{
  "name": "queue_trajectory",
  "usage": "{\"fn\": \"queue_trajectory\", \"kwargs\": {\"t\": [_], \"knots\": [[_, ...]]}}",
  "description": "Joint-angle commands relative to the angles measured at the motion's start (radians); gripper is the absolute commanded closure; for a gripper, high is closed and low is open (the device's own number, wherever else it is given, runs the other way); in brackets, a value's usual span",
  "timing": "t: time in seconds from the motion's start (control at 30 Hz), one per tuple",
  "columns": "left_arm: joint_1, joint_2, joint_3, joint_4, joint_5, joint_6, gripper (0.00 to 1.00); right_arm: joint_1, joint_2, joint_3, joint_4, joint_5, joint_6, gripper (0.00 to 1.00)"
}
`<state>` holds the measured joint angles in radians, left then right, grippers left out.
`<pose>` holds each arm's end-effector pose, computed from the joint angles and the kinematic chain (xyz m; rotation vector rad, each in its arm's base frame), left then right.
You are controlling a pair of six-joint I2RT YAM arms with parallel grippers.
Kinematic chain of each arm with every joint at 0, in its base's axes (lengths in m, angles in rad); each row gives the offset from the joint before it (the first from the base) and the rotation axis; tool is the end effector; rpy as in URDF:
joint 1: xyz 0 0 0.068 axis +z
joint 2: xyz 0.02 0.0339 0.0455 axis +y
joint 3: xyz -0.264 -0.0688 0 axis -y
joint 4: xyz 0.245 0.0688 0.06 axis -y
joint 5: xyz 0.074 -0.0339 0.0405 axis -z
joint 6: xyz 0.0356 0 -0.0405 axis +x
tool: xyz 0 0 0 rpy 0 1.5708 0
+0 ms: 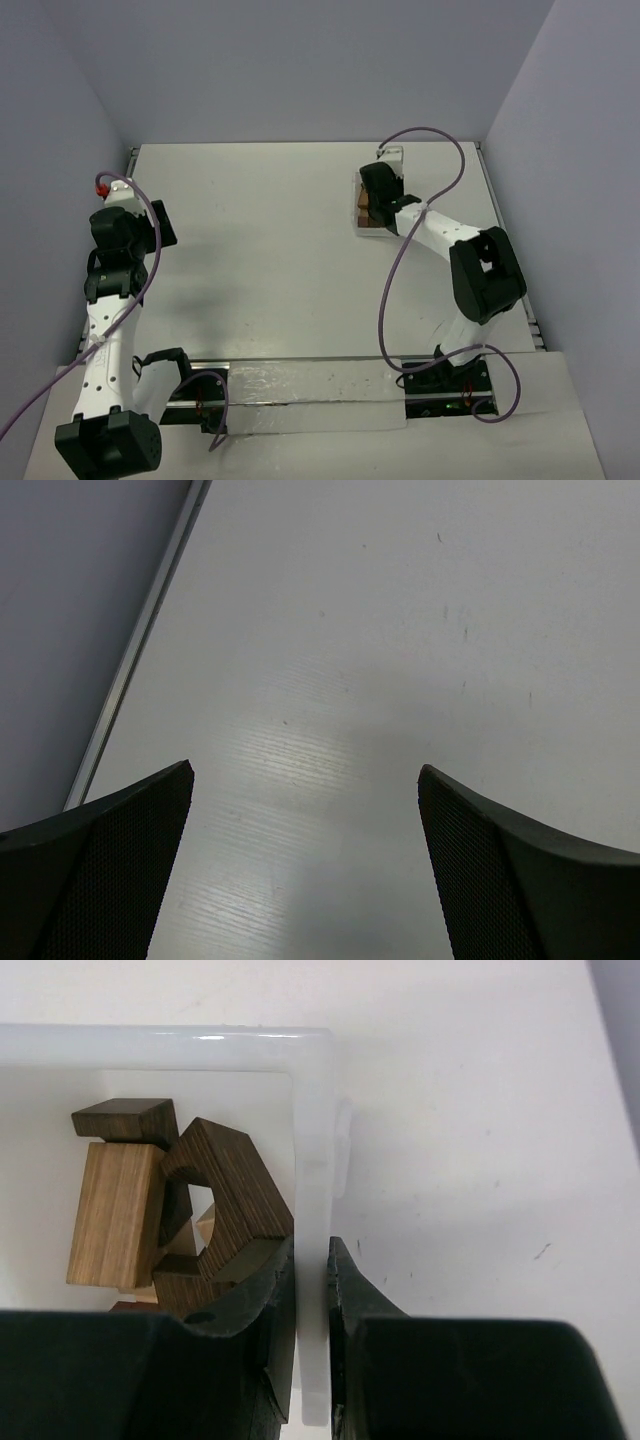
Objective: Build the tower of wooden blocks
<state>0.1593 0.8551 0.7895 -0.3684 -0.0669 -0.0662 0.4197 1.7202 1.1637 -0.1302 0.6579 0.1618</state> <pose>0.1917 0.0332 0.3105 -0.2682 1.9880 0.1266 0.3541 0.1342 0.2313 0.0662 2.1209 -0.4008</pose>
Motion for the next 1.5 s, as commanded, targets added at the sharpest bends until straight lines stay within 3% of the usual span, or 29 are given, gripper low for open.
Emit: {"fn": "queue_trajectory", "kwargs": {"t": [0.0, 0.17, 0.4, 0.67, 0.73, 1.47], "knots": [[-0.002, 0.001, 0.028, -0.004, -0.004, -0.006, 0.01, 0.076, -0.065, -0.069, 0.389, 0.193, -0.191, 1.00], [-0.003, -0.002, 0.030, -0.011, -0.008, -0.007, 0.01, 0.142, -0.055, -0.178, 0.681, 0.283, -0.396, 1.00], [-0.003, 0.004, 0.027, -0.009, -0.008, -0.015, 0.01, 0.245, 0.044, -0.269, 1.211, 0.360, -0.827, 1.00], [-0.003, 0.005, 0.021, -0.006, -0.017, -0.011, 0.01, 0.395, 0.248, -0.298, 1.772, 0.321, -1.279, 1.00], [-0.003, 0.004, 0.019, -0.005, -0.020, -0.007, 0.01, 0.429, 0.286, -0.307, 1.848, 0.299, -1.362, 1.00], [-0.002, -0.004, 0.000, 0.012, -0.052, 0.006, 0.01, 0.669, 0.550, -0.225, 1.897, 0.310, -1.624, 1.00]]}}
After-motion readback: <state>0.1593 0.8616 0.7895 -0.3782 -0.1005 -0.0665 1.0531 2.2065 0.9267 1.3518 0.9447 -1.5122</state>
